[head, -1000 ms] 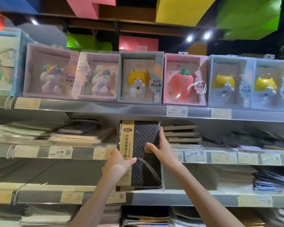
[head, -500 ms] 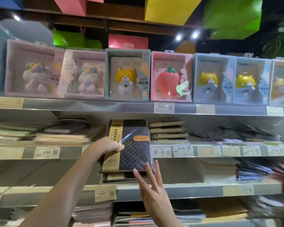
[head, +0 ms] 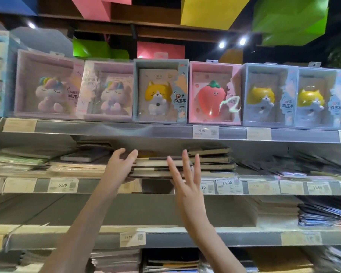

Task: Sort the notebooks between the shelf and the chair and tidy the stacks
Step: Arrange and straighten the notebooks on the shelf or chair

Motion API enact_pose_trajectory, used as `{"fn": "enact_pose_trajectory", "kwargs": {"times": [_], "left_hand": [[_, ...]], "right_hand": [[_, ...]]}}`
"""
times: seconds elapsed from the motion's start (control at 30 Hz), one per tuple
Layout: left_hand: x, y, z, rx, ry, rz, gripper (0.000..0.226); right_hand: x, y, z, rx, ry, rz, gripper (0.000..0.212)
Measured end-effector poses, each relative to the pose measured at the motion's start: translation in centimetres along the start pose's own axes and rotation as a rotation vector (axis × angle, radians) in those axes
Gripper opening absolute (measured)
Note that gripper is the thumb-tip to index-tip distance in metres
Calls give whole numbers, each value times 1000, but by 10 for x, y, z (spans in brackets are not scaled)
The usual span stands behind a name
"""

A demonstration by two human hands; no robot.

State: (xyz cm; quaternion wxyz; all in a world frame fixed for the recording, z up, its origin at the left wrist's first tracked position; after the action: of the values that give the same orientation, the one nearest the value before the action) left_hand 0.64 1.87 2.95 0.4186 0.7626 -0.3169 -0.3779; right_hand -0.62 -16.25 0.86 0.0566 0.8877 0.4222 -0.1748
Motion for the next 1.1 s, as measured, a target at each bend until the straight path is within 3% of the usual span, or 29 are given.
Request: {"fn": "enact_pose_trajectory", "kwargs": {"times": [0.2, 0.33, 0.57, 0.63, 0.73, 0.83, 1.1], "left_hand": [[9, -2, 44, 320, 297, 64, 58], [25, 7, 51, 574, 421, -156, 38], [42, -5, 1, 505, 386, -345, 45], [49, -14, -19, 435, 341, -503, 51], [65, -27, -41, 372, 278, -921, 66], [75, -28, -44, 346, 269, -1147, 59], [74, -31, -43, 384, 244, -1161, 55]], "right_hand": [[8, -1, -4, -19, 73, -2, 108], [9, 4, -6, -13, 127, -26, 105], [36, 32, -22, -20, 167, -25, 98], [51, 46, -26, -30, 135, 17, 87], [76, 66, -19, -6, 20, 179, 50], [90, 80, -11, 65, -79, 248, 51], [88, 81, -13, 164, -132, 195, 53]]}}
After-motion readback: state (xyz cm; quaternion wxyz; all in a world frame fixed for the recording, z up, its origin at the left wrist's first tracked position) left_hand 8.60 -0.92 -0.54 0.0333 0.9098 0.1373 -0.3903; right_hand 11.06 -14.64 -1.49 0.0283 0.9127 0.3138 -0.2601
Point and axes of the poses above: each hand's wrist, its own z-axis away from the middle knuckle, its own x-axis out of the palm, y = z × x, the point moved 9 cm from there along -z, towards the middle knuckle, and after that the axes turned 13 degrees about -z, right-handed, at the moved point
